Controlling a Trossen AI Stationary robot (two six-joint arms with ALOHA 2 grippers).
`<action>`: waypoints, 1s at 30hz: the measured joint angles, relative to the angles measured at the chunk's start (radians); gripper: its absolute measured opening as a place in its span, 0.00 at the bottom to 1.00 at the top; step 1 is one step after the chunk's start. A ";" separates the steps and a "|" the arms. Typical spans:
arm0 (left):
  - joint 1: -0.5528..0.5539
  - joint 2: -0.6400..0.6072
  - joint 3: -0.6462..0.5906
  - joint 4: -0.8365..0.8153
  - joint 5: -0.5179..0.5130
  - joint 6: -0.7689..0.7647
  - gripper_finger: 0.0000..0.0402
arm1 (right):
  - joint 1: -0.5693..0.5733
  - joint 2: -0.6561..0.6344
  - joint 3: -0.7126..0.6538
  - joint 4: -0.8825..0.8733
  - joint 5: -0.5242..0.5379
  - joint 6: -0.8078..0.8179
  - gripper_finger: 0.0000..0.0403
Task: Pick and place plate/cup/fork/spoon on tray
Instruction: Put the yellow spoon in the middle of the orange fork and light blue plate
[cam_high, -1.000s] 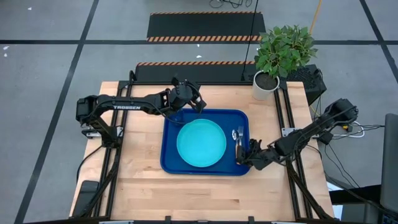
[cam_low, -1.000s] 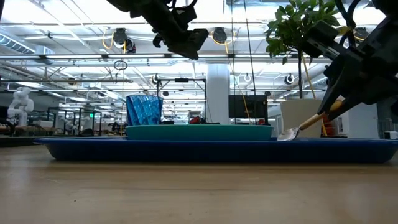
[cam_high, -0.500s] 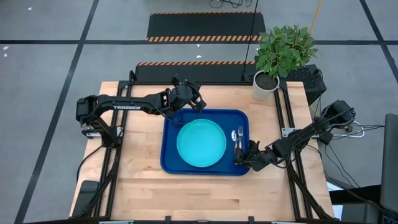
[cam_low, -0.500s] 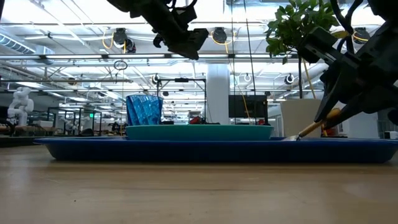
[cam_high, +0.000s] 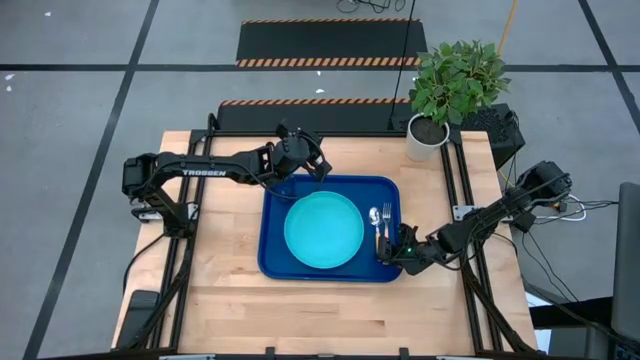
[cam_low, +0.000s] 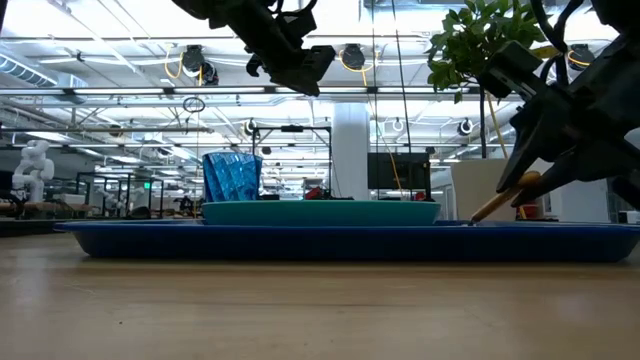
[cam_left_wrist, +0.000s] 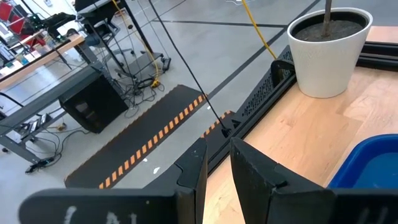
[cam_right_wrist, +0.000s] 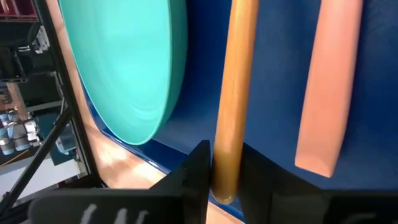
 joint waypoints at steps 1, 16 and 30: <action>0.000 0.000 0.000 0.000 0.000 0.000 0.18 | 0.000 0.000 0.000 0.000 0.000 0.000 0.16; 0.000 0.000 0.000 -0.004 0.000 0.001 0.18 | 0.000 0.000 0.000 0.010 -0.002 -0.038 0.39; 0.000 0.000 0.000 -0.004 0.000 0.001 0.18 | -0.001 0.000 0.000 0.003 -0.035 -0.099 0.39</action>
